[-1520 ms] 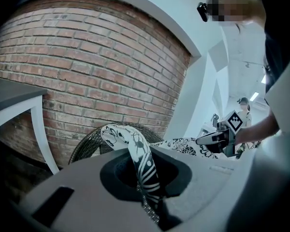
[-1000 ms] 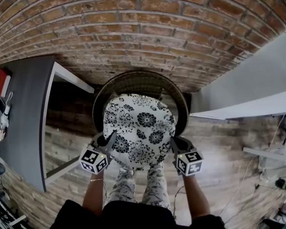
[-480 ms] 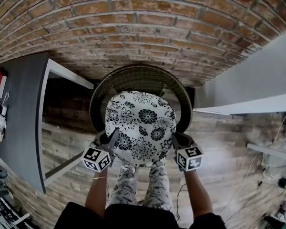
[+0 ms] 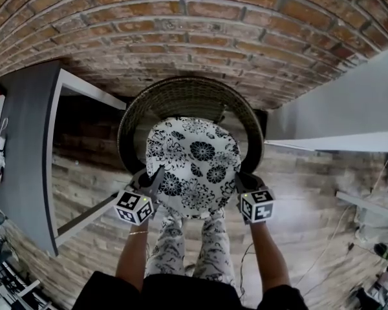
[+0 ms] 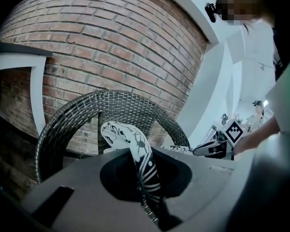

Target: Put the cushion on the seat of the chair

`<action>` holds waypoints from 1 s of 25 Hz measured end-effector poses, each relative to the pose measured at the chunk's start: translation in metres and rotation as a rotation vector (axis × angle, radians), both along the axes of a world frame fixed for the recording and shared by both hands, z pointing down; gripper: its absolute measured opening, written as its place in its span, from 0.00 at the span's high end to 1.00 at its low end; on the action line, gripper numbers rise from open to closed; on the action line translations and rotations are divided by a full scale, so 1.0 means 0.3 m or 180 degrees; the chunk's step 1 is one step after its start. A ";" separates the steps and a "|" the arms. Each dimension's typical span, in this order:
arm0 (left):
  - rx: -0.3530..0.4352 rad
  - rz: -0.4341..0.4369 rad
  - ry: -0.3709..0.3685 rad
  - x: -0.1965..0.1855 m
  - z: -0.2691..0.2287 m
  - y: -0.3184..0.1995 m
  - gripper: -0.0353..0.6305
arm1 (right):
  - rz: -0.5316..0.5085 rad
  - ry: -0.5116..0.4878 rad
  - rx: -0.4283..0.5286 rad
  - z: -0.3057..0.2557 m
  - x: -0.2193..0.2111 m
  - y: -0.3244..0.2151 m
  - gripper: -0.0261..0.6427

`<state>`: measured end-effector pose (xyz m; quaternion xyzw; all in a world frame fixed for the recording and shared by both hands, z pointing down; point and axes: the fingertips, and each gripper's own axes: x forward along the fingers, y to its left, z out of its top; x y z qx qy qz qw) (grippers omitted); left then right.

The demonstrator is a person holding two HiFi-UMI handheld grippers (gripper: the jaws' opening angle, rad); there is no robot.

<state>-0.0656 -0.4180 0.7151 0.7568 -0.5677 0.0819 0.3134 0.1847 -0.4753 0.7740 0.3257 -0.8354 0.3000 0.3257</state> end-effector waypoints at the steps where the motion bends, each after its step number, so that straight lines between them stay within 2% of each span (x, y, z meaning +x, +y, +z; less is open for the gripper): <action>1: -0.0012 -0.0007 0.0015 0.003 0.008 -0.001 0.93 | 0.0016 0.0011 -0.0017 0.013 0.006 -0.003 0.95; 9: -0.0082 -0.0111 0.0086 0.011 0.062 -0.003 0.93 | 0.0018 0.0146 -0.0108 0.111 0.040 -0.010 0.95; 15: -0.0131 -0.0130 0.0111 0.026 0.094 -0.002 0.93 | -0.0021 0.0130 -0.0146 0.163 0.047 -0.005 0.95; 25: -0.0228 -0.0189 0.0134 0.037 0.152 0.015 0.93 | -0.0080 0.0328 -0.0252 0.277 0.092 0.015 0.94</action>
